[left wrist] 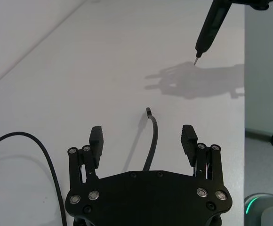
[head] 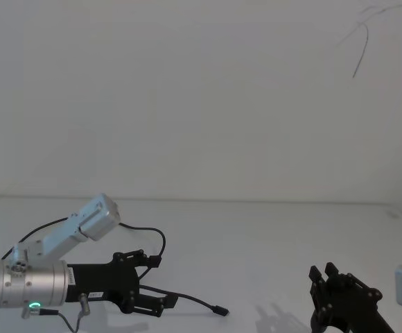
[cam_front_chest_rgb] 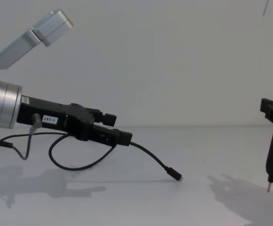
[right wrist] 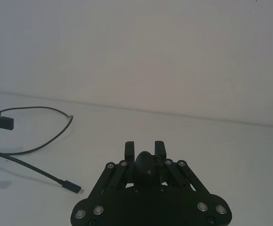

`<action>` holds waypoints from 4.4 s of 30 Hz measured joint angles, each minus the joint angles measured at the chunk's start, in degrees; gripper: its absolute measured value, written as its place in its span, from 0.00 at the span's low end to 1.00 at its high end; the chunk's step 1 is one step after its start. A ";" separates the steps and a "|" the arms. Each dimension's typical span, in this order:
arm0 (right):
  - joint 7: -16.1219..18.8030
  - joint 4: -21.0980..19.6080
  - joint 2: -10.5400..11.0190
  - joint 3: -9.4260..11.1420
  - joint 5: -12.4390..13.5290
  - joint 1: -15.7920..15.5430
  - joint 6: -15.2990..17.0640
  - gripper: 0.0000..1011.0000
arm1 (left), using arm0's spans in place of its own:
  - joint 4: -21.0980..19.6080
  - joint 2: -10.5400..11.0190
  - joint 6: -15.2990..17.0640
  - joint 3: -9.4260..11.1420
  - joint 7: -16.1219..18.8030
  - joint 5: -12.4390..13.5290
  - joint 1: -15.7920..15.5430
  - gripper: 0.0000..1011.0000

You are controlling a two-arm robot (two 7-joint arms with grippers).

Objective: Pick up the data cable with the one hand.

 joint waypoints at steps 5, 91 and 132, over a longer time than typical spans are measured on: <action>0.00 0.00 0.00 0.00 0.00 0.00 0.00 0.25 | 1.30 -0.11 -0.60 0.86 -1.01 0.58 -1.05 0.99; 0.00 0.00 0.00 0.00 0.00 0.00 0.00 0.25 | 7.84 -0.67 -4.88 7.38 -5.65 1.98 -6.07 0.68; 0.00 0.00 0.00 0.00 0.00 0.00 0.00 0.25 | 5.71 0.19 -5.25 5.32 -5.27 -2.01 -4.29 0.03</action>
